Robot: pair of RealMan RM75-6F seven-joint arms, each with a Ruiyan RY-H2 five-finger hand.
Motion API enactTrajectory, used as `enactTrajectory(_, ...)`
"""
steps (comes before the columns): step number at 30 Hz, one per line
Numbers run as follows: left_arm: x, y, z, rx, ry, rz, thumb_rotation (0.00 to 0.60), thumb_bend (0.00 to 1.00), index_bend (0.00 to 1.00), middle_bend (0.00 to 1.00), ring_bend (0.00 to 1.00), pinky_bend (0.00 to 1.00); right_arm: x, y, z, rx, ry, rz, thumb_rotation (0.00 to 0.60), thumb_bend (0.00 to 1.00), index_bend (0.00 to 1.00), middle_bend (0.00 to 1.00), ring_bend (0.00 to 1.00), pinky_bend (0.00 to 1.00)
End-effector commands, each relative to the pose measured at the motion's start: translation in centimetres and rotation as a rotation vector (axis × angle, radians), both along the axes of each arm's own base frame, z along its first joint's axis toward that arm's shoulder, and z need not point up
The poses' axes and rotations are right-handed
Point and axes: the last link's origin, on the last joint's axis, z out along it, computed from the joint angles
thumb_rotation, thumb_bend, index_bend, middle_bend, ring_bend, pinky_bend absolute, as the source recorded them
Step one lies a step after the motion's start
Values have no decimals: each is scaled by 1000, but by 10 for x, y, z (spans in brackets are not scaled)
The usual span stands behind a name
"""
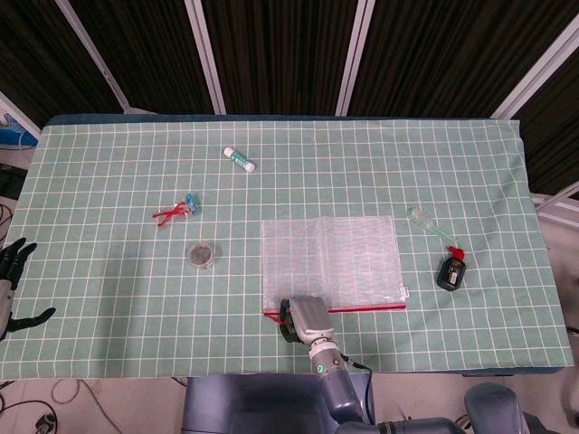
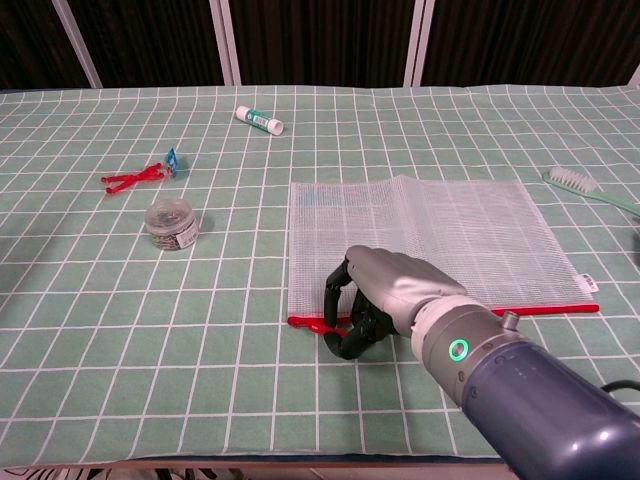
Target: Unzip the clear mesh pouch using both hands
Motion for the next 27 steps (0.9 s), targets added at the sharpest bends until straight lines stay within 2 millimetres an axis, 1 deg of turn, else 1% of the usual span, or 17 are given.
enactTrajectory(1,0,1,0,-4,-2,6,600,11,0,0,0,0,6,-8,12,-37,-11,21,600,661,648,1000,1000,1000)
enactTrajectory(7,9,14,2,-8,-10,-8,600,11,0,0,0,0,24,-24,43,-108,-30,67,600,670,653,1000,1000,1000)
enactTrajectory(12,31,36,0,-29,-11,-66,600,22,0,0,0,0,40,-33,67,-153,-43,102,600,671,657,1000,1000,1000)
enactTrajectory(16,62,59,-3,-56,-12,-146,600,52,0,0,0,0,54,-39,86,-180,-55,127,600,673,658,1000,1000,1000)
enactTrajectory(18,82,74,-6,-75,-11,-198,600,71,1,0,0,0,61,-40,94,-189,-66,138,600,676,658,1000,1000,1000)
enactTrajectory(21,109,92,-12,-114,-15,-252,600,101,30,0,0,0,69,-42,102,-194,-74,148,600,678,658,1000,1000,1000)
enactTrajectory(27,156,122,-27,-182,-23,-344,600,144,111,0,0,0,79,-44,112,-198,-87,156,600,681,658,1000,1000,1000)
